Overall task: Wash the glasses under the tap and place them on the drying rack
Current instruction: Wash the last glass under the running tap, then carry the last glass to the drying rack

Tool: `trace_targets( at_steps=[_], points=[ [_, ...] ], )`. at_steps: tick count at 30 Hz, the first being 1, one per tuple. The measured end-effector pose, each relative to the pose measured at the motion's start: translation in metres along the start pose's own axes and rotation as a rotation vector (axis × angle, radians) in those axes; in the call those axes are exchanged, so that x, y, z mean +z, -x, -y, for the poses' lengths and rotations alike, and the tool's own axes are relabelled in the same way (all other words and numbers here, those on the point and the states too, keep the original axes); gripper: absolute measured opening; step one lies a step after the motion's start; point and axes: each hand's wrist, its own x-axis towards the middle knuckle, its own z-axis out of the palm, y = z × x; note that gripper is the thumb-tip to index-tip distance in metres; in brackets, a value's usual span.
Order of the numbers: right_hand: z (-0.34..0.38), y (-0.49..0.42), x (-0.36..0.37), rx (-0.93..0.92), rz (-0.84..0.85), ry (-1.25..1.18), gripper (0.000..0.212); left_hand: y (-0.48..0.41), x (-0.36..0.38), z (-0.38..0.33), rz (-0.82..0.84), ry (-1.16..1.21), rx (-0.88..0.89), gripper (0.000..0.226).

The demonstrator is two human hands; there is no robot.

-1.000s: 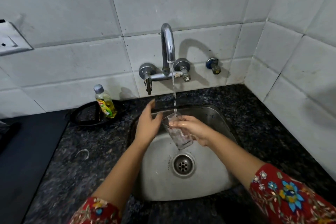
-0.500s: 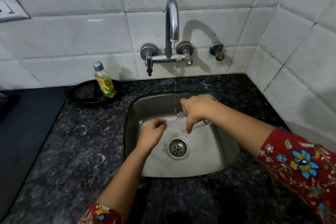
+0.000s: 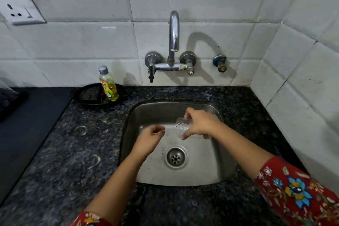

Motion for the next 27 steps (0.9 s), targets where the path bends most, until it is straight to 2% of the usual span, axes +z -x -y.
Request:
trace_targets(
  at_steps=[4,6,9,13,16,18,20,25,27],
  points=[
    [0.000,0.000,0.021,0.040,0.027,-0.880,0.051,0.008,-0.026,-0.007,-0.061,0.324,-0.087,0.019],
    [0.019,-0.004,0.030,0.039,0.071,-1.170,0.042,0.009,-0.050,-0.009,-0.096,0.458,-0.117,0.018],
    [0.065,-0.016,0.036,-0.006,0.142,-1.493,0.040,0.012,-0.096,-0.006,-0.180,0.568,-0.116,0.017],
    [0.159,-0.039,0.039,-0.095,0.234,-1.661,0.043,0.019,-0.178,0.008,-0.300,0.587,-0.051,0.019],
    [0.237,-0.056,0.043,-0.068,0.352,-1.787,0.041,0.022,-0.246,0.028,-0.363,0.593,-0.023,0.020],
    [0.290,-0.067,0.049,-0.047,0.453,-1.869,0.027,0.026,-0.296,0.046,-0.383,0.594,-0.006,0.020],
    [0.335,-0.079,0.057,-0.069,0.495,-1.877,0.014,0.030,-0.340,0.064,-0.409,0.578,0.006,0.019],
    [0.445,-0.098,0.071,-0.106,0.548,-1.810,0.038,0.038,-0.439,0.109,-0.529,0.541,-0.021,0.018],
    [0.484,-0.108,0.077,-0.079,0.560,-1.772,0.030,0.038,-0.472,0.127,-0.587,0.532,-0.043,0.020]
  ],
)
